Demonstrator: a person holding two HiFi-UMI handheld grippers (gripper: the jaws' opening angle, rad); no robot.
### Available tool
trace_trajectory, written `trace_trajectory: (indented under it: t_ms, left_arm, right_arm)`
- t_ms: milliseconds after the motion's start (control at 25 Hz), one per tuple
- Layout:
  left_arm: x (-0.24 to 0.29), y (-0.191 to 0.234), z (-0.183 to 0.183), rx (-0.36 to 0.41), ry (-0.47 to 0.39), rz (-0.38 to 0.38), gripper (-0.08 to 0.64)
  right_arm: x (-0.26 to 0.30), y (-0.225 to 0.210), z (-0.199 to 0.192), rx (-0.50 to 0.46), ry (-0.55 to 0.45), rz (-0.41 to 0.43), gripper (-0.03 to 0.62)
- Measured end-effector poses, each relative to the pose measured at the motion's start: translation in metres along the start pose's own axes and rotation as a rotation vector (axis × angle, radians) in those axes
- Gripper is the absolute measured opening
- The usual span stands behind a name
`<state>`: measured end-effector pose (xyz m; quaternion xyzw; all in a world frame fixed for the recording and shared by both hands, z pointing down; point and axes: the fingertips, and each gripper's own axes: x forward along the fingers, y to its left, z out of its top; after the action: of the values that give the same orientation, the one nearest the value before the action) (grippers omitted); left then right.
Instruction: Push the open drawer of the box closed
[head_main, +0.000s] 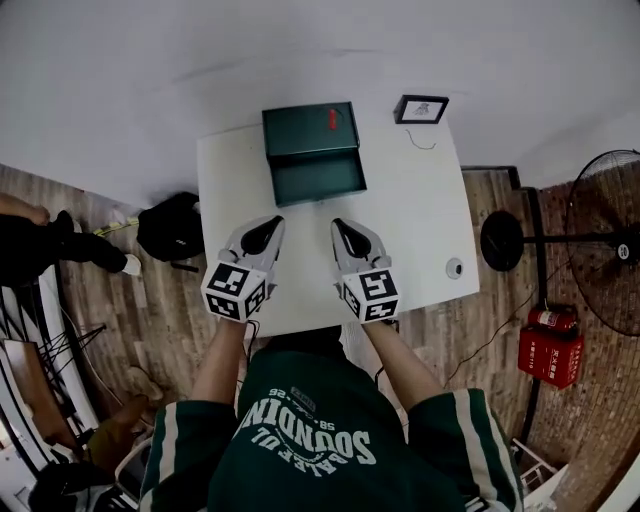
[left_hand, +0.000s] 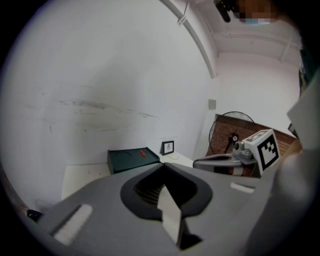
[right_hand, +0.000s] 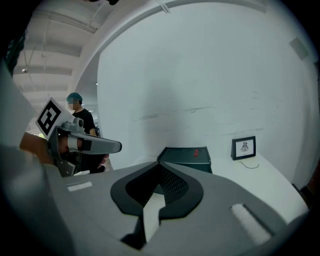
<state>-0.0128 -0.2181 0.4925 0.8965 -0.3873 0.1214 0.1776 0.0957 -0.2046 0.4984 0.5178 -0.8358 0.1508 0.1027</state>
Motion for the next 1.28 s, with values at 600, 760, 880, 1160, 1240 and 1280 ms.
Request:
trace_trajectory:
  t_ms: [600,760,880,1160,1240,1280]
  left_arm:
    - [0.036,0.035,-0.042,-0.039,0.098,-0.066,0.052]
    - [0.038,0.043,-0.047,-0.054,0.107,-0.064,0.052]
    - [0.038,0.047,-0.05,-0.06,0.114,-0.063,0.052]
    - [0.039,0.05,-0.058,-0.073,0.127,-0.062,0.052]
    - [0.039,0.053,-0.06,-0.079,0.128,-0.058,0.052]
    - [0.038,0.054,-0.061,-0.082,0.13,-0.055,0.052]
  right_arm:
    - [0.063,-0.016,-0.082,0.085,0.194,-0.053,0.114]
    - [0.075,-0.024,-0.1,0.098,0.25,-0.075,0.114]
    - [0.086,-0.029,-0.116,0.104,0.298,-0.084,0.114]
    - [0.108,-0.039,-0.14,0.118,0.371,-0.108,0.112]
    - [0.112,-0.042,-0.145,0.136,0.384,-0.122,0.112]
    - [0.114,-0.044,-0.147,0.148,0.39,-0.131,0.112]
